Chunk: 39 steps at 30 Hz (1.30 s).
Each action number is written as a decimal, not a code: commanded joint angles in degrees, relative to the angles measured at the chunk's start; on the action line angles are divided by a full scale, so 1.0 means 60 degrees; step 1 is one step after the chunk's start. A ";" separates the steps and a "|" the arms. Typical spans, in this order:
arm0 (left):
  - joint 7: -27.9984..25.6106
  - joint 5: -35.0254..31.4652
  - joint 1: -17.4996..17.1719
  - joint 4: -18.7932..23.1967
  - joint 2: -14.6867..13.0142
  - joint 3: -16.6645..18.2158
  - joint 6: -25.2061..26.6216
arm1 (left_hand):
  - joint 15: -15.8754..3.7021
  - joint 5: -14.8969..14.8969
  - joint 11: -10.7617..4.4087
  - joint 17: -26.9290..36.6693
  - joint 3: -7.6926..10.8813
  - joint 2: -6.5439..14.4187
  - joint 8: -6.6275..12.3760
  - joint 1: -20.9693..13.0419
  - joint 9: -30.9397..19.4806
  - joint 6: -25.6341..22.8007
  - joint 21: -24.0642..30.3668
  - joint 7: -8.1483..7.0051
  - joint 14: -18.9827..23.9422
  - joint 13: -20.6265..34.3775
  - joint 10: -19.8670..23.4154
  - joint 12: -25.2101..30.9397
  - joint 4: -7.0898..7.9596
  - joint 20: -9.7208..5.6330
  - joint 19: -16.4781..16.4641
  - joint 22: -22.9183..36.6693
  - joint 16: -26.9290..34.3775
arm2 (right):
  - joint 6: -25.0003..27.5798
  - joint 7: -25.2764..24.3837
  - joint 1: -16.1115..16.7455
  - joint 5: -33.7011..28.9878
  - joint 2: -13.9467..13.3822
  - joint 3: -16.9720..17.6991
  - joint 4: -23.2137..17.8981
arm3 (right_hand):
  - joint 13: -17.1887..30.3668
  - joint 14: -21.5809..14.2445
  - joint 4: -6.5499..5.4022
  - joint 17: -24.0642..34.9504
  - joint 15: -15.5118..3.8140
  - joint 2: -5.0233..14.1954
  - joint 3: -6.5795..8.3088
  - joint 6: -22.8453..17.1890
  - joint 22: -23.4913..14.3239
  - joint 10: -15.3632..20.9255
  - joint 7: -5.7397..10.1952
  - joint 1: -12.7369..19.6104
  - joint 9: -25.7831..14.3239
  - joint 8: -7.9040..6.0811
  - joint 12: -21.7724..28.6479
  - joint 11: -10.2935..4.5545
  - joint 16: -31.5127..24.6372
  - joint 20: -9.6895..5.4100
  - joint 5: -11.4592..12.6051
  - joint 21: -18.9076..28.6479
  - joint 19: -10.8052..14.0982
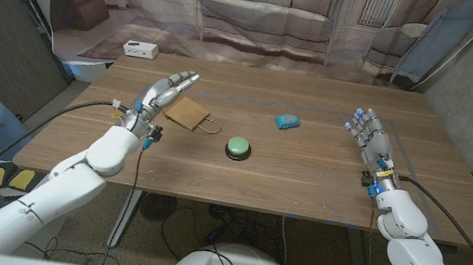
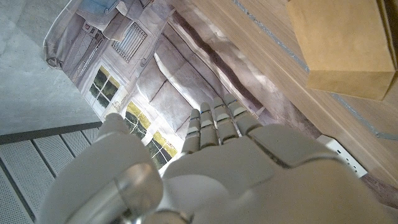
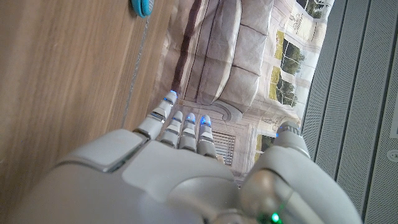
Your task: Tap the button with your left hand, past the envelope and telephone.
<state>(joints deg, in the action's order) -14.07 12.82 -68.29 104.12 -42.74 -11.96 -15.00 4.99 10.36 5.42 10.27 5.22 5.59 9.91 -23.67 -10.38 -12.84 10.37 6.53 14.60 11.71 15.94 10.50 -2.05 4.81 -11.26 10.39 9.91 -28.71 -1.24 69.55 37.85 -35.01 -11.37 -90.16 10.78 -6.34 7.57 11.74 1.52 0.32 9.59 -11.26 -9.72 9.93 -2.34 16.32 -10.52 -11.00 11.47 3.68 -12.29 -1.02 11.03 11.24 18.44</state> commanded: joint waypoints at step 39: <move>0.1087 0.1971 0.0850 -0.1344 0.0557 -0.0618 -0.0686 | 0.0021 0.0073 -0.0055 0.0019 -0.0196 -0.0149 0.0023 0.0331 0.0011 0.1196 0.0002 0.0006 -0.1338 -0.0030 -0.1268 0.0040 -0.0016 -0.0279 0.1166 -0.0009 0.0020 | 0.0242 0.0325 -0.0464 0.0133 -0.0161 -0.0088 0.0354 | 0.0017 -0.0085 -0.0005 0.0008 0.0077 -0.0023 -0.0111 -0.0047 -0.0013 0.0039 -0.0159 -0.0007 -0.0030 -0.0024 -0.0040 0.0111 0.0030 0.0013 0.0040 -0.0022 0.0073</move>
<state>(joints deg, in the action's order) -7.36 24.69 -64.00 96.18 -39.37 -14.89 -19.79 5.08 10.36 5.31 10.27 4.27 4.53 9.92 -22.17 -10.11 -5.80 10.39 6.44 6.74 11.45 8.48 10.53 -2.06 3.20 -4.68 10.17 9.91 -27.38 0.23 67.28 38.48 -35.90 -11.78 -88.56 10.78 -6.55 7.53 11.74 1.74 0.32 9.14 -11.14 -9.60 9.82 -3.28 16.32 -10.52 -11.00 11.22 4.62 -12.29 -1.01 11.03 11.24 18.43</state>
